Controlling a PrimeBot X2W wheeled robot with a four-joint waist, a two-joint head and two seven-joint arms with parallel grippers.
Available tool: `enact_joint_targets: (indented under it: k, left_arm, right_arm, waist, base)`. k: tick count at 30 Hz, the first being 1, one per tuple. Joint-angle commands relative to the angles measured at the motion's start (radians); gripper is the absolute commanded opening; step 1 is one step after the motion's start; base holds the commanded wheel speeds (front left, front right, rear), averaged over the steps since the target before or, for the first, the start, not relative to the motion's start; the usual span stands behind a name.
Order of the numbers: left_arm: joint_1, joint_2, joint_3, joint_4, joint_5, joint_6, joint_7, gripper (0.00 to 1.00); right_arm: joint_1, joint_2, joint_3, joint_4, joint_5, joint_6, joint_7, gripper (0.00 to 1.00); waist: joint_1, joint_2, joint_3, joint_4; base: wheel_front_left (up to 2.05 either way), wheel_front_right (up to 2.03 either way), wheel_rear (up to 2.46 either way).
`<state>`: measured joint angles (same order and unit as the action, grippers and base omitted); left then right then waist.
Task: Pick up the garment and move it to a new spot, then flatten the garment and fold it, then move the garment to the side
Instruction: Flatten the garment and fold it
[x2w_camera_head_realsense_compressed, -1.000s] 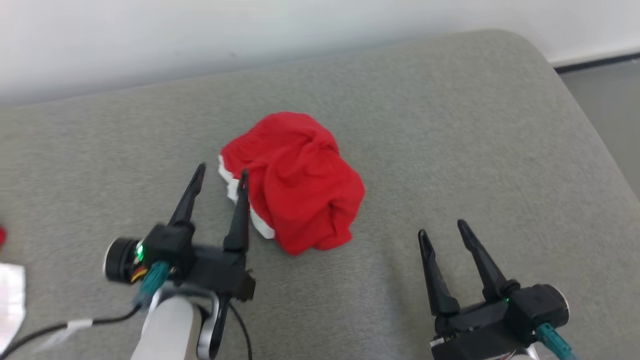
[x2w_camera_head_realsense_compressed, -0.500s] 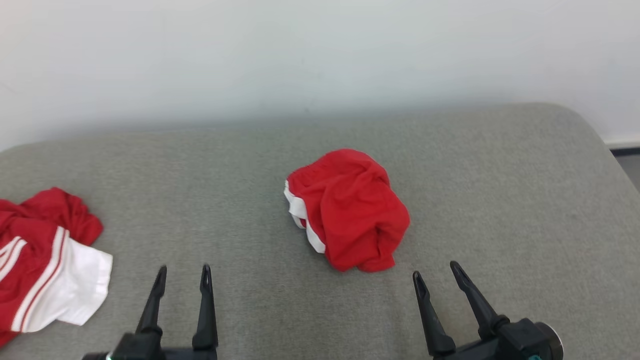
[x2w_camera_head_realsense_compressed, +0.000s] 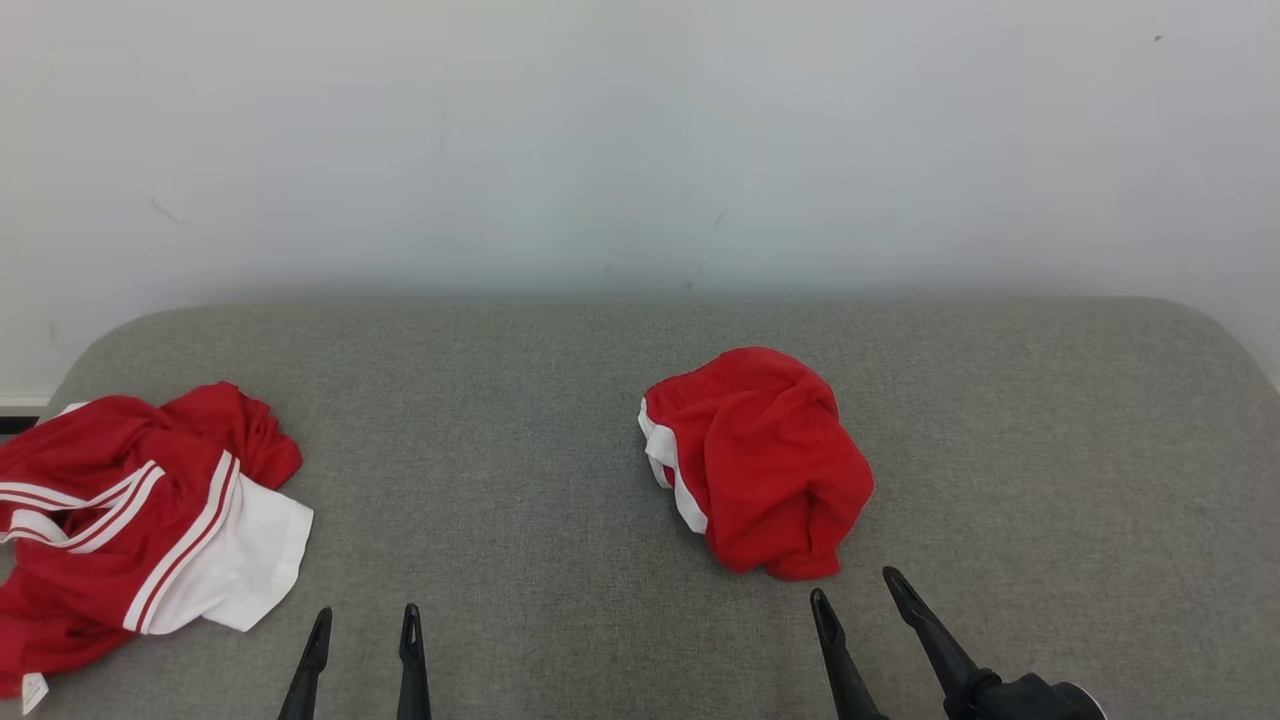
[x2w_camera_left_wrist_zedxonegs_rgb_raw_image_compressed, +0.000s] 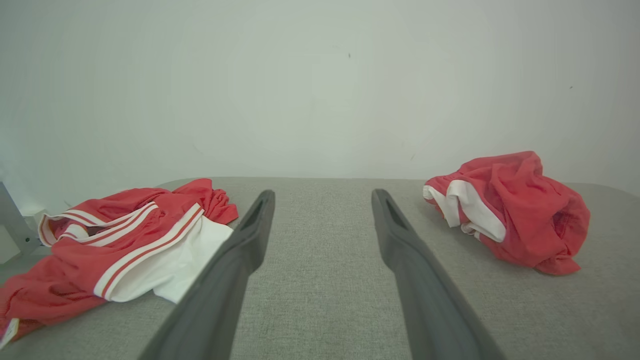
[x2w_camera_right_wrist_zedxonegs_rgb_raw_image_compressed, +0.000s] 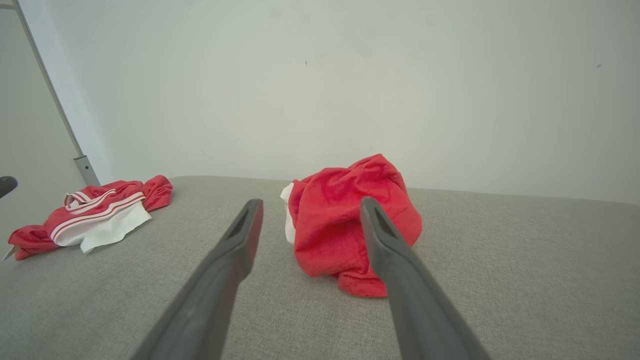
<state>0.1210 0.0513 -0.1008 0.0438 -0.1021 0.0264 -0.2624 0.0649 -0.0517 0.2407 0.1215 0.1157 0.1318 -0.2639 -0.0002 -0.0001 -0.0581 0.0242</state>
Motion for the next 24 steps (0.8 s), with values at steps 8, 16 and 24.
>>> enact_joint_targets:
  k: [8,16,24]
  left_arm:
    - [0.003,-0.001,-0.007,0.010,0.009,0.005,-0.002,1.00]
    - [-0.013,-0.001,-0.028,0.021,0.006,0.002,-0.002,1.00]
    - [-0.026,-0.001,-0.057,0.037,0.009,0.001,-0.002,1.00]
  right_arm:
    - [0.010,-0.006,0.011,0.009,0.004,-0.002,-0.002,1.00]
    - [-0.019,-0.005,0.003,0.039,-0.007,-0.002,-0.001,1.00]
    - [-0.116,0.001,-0.040,0.231,-0.021,-0.002,-0.002,1.00]
  waist:
    - [0.0002,0.0001,0.002,0.012]
    - [0.0002,0.0001,0.009,0.034]
    - [0.0002,0.0001,0.011,0.095]
  base:
    - [0.00,0.00,0.00]
    - [0.00,0.00,0.00]
    - [0.00,0.00,0.00]
